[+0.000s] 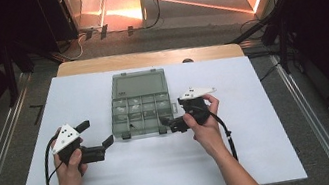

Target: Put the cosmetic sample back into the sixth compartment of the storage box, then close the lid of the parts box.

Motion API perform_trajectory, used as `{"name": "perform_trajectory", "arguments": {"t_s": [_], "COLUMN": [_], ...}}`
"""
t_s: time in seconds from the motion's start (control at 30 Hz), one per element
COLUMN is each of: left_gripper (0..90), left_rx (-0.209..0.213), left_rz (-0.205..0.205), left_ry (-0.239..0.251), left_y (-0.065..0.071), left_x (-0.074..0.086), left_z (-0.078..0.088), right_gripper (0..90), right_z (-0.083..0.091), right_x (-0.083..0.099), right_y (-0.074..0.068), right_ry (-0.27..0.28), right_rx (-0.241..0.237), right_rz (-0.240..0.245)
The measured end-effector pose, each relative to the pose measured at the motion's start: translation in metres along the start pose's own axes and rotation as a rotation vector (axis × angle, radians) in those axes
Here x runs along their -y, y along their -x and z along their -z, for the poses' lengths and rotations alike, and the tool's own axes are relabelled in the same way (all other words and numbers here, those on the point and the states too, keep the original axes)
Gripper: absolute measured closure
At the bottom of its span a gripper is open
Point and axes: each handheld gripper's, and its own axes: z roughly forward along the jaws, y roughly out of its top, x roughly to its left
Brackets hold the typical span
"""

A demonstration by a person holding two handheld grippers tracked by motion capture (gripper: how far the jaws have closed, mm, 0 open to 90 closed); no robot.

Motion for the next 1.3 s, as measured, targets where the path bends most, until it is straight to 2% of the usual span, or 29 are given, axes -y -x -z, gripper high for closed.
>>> {"name": "perform_trajectory", "arguments": {"t_s": [0.17,0.27,0.53,0.7,0.8,1.0,1.07,1.3], "left_gripper": [0.0,0.0,0.0,0.0,0.0,0.0,0.0,0.0], "left_rx": [0.007,0.011,0.028,0.038,0.03,0.022,0.02,0.016], "left_rz": [-0.004,-0.007,0.024,0.059,0.055,0.079,0.079,0.123], "left_ry": [-0.007,-0.006,0.001,-0.007,-0.019,-0.028,-0.032,-0.039], "left_y": [-0.001,-0.001,-0.006,-0.012,-0.016,-0.024,-0.026,-0.036], "left_x": [-0.005,-0.007,-0.013,-0.015,-0.016,-0.02,-0.021,-0.026], "left_z": [-0.007,-0.01,-0.023,-0.034,-0.039,-0.049,-0.053,-0.064], "right_gripper": [0.0,0.0,0.0,0.0,0.0,0.0,0.0,0.0], "right_z": [0.001,0.002,0.001,0.001,0.001,0.0,-0.001,-0.008], "right_x": [0.002,0.0,-0.003,-0.005,-0.007,-0.011,-0.013,-0.018], "right_y": [0.003,0.006,0.01,0.015,0.019,0.028,0.03,0.036], "right_ry": [-0.009,0.009,0.018,0.031,0.048,0.06,0.064,0.065], "right_rx": [0.004,-0.002,-0.004,-0.006,-0.03,-0.031,-0.035,-0.035], "right_rz": [-0.002,-0.021,-0.03,-0.047,-0.082,-0.115,-0.123,-0.132]}}
